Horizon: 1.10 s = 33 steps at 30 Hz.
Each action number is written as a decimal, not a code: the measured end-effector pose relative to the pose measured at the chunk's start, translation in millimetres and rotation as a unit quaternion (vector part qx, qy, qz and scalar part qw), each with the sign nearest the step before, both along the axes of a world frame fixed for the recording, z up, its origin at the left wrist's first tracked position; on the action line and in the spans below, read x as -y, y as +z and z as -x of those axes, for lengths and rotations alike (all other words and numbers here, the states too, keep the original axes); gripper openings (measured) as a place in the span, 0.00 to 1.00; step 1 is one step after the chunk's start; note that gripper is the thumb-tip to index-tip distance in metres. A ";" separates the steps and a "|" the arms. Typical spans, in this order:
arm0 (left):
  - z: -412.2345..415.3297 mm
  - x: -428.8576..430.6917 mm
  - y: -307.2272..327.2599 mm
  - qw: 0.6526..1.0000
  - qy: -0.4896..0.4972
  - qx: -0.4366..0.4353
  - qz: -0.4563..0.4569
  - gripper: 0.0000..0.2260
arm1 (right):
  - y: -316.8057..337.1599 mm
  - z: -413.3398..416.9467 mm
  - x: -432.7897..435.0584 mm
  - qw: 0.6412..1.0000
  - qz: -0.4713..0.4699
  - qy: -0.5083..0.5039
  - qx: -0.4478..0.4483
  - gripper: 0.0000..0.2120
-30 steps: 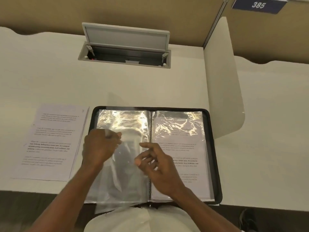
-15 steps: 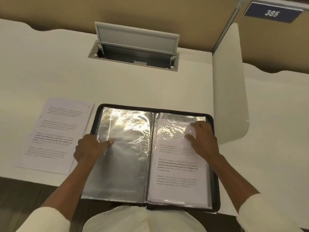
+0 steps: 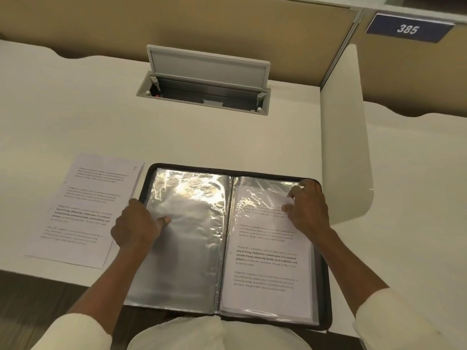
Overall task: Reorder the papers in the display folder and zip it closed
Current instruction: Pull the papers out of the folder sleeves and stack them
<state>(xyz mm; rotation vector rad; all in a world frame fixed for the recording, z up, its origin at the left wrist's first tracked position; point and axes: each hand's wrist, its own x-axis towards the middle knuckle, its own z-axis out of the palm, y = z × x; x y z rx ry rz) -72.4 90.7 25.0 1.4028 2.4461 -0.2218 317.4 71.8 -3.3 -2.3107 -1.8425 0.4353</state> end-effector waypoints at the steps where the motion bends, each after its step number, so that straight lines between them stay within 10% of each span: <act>1: -5.3 2.8 -1.5 0.998 -0.039 -0.040 -0.016 0.40 | 6.4 2.9 -0.7 0.999 0.005 -0.017 -0.049 0.15; 5: -43.8 7.2 5.8 0.978 -0.153 -0.048 -0.134 0.29 | 35.1 14.5 -6.6 0.985 0.045 -0.026 -0.165 0.18; 8: -88.9 4.3 18.5 0.967 -0.109 0.203 -0.105 0.20 | 56.7 24.6 -8.7 0.978 0.064 0.014 -0.200 0.21; 13: -150.6 -14.6 38.7 0.813 0.113 0.568 0.054 0.34 | 75.9 40.0 -5.7 0.980 0.047 0.126 -0.146 0.26; 21: -173.3 -38.1 35.6 0.820 0.102 0.552 0.113 0.09 | 73.6 47.0 4.8 0.976 0.047 0.152 -0.146 0.20; 33: -195.8 -23.9 9.9 0.781 0.221 0.583 0.036 0.18 | 102.1 35.2 -55.5 0.966 0.188 0.006 -0.179 0.27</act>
